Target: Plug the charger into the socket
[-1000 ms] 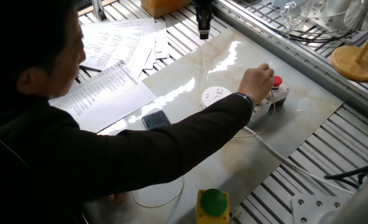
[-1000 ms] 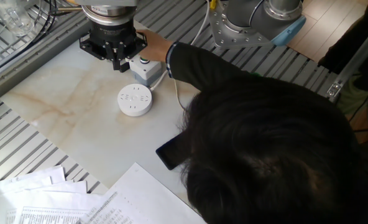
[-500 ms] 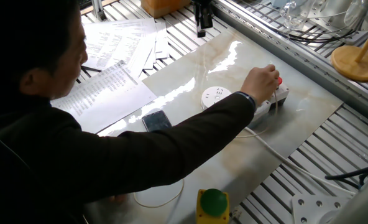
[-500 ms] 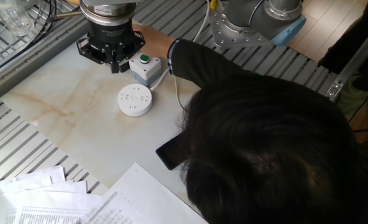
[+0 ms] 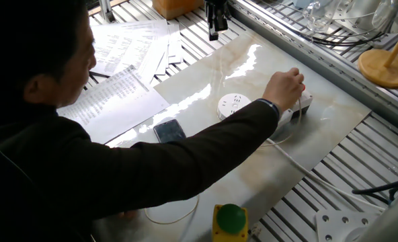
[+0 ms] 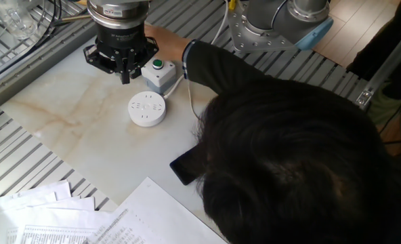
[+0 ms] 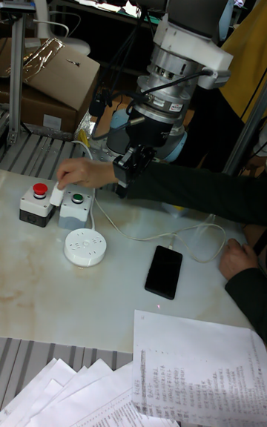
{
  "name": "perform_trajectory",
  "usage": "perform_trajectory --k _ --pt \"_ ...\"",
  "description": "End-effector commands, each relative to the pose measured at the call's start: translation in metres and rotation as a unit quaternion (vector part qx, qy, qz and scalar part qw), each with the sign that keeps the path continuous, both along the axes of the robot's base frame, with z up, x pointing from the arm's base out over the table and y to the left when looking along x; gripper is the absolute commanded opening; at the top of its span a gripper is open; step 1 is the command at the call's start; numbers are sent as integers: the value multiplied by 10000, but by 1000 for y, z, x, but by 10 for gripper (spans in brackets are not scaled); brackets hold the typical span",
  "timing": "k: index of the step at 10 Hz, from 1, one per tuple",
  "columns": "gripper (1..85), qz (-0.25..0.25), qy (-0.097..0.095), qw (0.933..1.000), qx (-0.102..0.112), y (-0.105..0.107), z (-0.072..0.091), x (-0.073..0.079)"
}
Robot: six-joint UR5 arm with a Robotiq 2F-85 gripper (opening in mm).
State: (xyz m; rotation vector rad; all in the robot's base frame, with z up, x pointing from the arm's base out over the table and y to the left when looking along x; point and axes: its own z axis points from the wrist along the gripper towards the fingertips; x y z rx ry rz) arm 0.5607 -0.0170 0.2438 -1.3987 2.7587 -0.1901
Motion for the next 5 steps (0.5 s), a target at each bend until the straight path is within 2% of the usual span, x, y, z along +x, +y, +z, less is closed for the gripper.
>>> perform_trajectory --k 1,3,4,5 --pt "10 -348 -139 9993 -36 -4 2 5" --pt "10 -993 -297 9940 347 11 2 12" --pt "10 -1081 -391 9930 269 6 3 16" --pt "10 -1125 -421 9923 308 8 3 17"
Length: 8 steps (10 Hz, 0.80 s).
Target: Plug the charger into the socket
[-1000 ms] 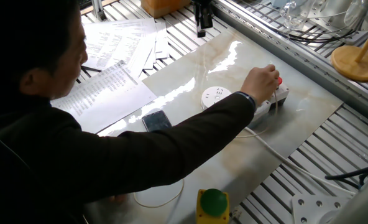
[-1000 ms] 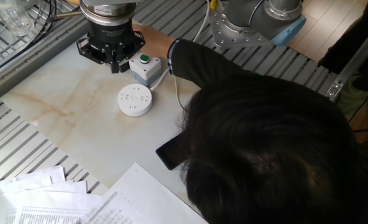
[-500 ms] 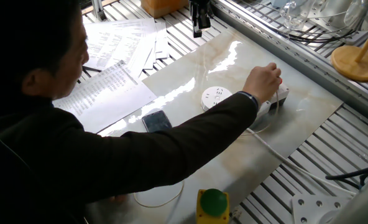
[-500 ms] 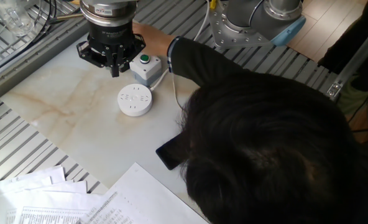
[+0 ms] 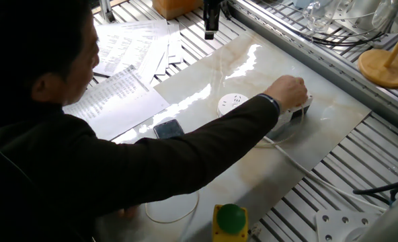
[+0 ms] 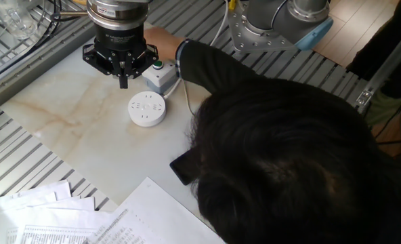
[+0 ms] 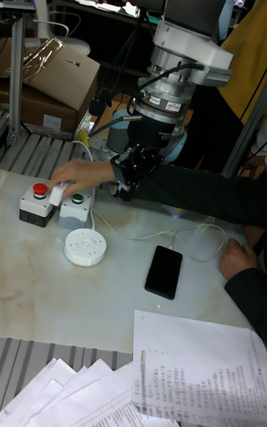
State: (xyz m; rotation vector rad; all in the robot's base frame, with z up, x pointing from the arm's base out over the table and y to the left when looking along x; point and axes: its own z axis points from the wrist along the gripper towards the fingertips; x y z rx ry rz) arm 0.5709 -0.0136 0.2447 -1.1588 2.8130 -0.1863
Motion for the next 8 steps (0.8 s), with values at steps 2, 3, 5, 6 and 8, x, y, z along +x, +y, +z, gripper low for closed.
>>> perform_trajectory --k 2,3,5,6,8 --pt "10 -366 -190 9990 149 4 2 8" --pt "10 -358 -190 9991 132 3 2 8" --pt "10 -328 -188 9992 127 3 2 8" --pt "10 -328 -188 9992 120 3 2 8" --pt "10 -327 -196 9992 120 3 2 9"
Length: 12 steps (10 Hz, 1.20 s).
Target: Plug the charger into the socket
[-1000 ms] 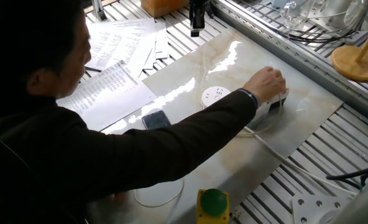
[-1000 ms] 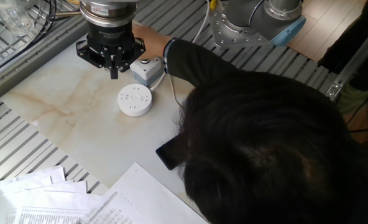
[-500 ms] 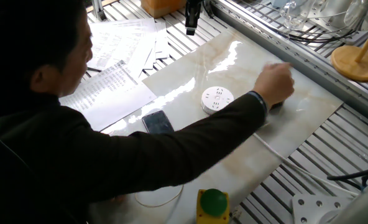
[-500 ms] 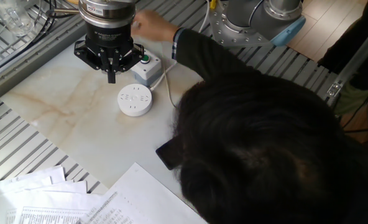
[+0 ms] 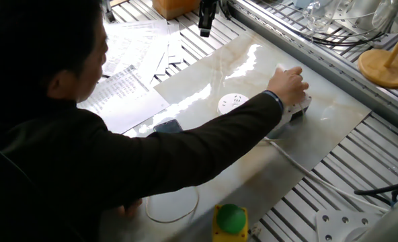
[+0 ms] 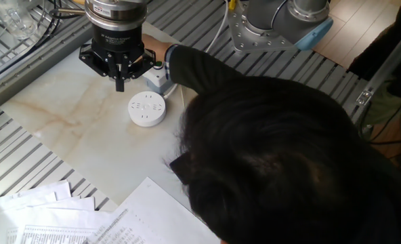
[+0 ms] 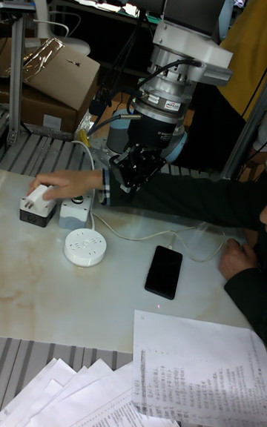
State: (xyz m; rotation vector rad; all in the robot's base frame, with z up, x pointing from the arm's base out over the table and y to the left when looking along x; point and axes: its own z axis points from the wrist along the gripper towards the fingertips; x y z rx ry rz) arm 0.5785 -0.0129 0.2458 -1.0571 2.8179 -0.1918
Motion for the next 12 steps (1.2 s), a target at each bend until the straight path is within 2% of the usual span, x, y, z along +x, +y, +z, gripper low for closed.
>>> perform_trajectory --k 1,4,8,11,12 --pt "10 -19 -26 10000 68 3 1 1" --pt "10 -19 -26 10000 68 3 1 1" --pt "10 -84 130 9999 45 1 0 -7" --pt "10 -62 108 9998 -143 -8 1 -6" --pt "10 -69 99 9998 -141 -8 1 -6"
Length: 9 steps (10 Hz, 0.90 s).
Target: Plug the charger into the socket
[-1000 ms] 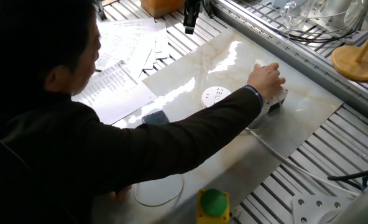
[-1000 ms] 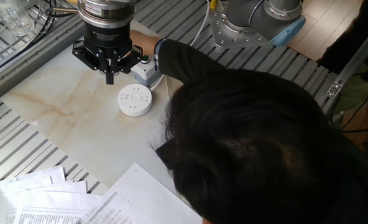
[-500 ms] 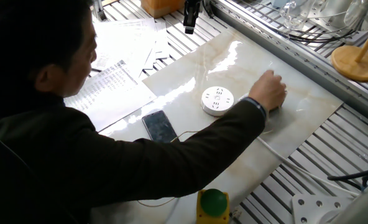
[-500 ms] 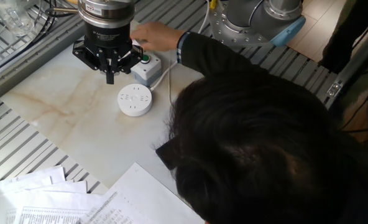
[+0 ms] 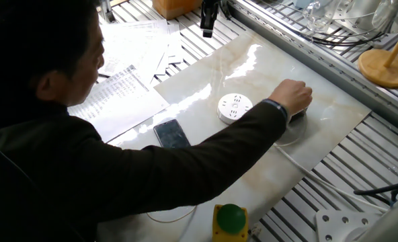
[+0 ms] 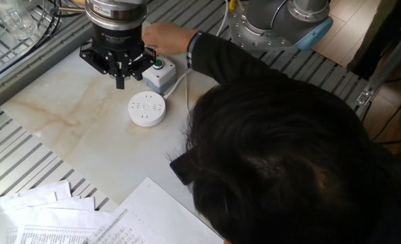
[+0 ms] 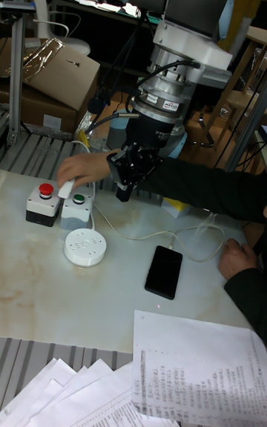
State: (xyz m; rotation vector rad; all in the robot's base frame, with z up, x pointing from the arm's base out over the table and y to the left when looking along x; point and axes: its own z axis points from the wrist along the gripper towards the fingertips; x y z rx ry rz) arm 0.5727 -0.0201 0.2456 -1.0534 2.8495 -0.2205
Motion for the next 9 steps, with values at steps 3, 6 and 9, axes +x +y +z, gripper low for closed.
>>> perform_trajectory --k 3,6,9 --pt "10 -307 127 9991 280 12 -1 -8" --pt "10 -1027 32 9930 586 23 -1 -5" --pt "10 -1382 148 9892 457 15 -2 -13"
